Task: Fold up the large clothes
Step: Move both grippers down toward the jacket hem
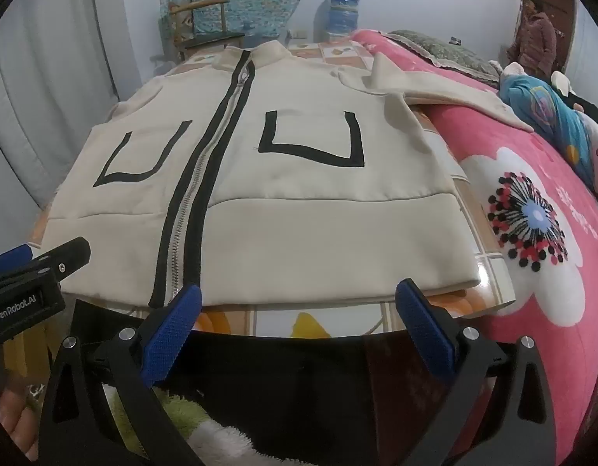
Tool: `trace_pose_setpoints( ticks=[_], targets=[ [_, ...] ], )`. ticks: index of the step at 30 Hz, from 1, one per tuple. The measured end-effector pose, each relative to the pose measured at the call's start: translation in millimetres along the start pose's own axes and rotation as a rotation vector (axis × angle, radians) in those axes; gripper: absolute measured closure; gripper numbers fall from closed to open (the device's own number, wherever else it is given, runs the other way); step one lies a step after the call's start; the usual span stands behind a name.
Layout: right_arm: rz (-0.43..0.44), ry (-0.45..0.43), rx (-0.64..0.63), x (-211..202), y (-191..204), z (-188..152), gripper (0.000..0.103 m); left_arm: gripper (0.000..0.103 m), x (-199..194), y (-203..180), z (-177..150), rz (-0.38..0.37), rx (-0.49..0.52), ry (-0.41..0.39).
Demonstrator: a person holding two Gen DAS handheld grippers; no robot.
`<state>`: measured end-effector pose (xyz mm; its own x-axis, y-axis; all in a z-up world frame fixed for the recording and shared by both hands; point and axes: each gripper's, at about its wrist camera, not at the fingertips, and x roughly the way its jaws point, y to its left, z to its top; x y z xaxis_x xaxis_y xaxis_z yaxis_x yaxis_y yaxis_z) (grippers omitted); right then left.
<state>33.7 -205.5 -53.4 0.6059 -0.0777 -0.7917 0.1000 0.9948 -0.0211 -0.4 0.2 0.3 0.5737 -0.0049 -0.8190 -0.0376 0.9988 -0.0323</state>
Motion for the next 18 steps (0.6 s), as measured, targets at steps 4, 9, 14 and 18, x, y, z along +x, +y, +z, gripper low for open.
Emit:
trace_pose_setpoints(
  ticks=[4,9,14,18],
  targets=[
    [-0.001,0.000,0.001,-0.1,0.6,0.5,0.006,0.008,-1.6,-0.9,-1.9,-0.002,0.002,0.002],
    [0.005,0.003,0.002,-0.1,1.4,0.1,0.006,0.008,5.7,6.1,-1.6,-0.009,0.004,0.011],
    [0.005,0.003,0.002,0.3,2.3,0.2,0.006,0.008,4.2,7.0,0.1,-0.003,-0.005,0.014],
    [0.007,0.003,0.004,0.1,1.1,0.2,0.006,0.008,4.6,7.7,-0.1,-0.003,-0.006,0.015]
  ],
)
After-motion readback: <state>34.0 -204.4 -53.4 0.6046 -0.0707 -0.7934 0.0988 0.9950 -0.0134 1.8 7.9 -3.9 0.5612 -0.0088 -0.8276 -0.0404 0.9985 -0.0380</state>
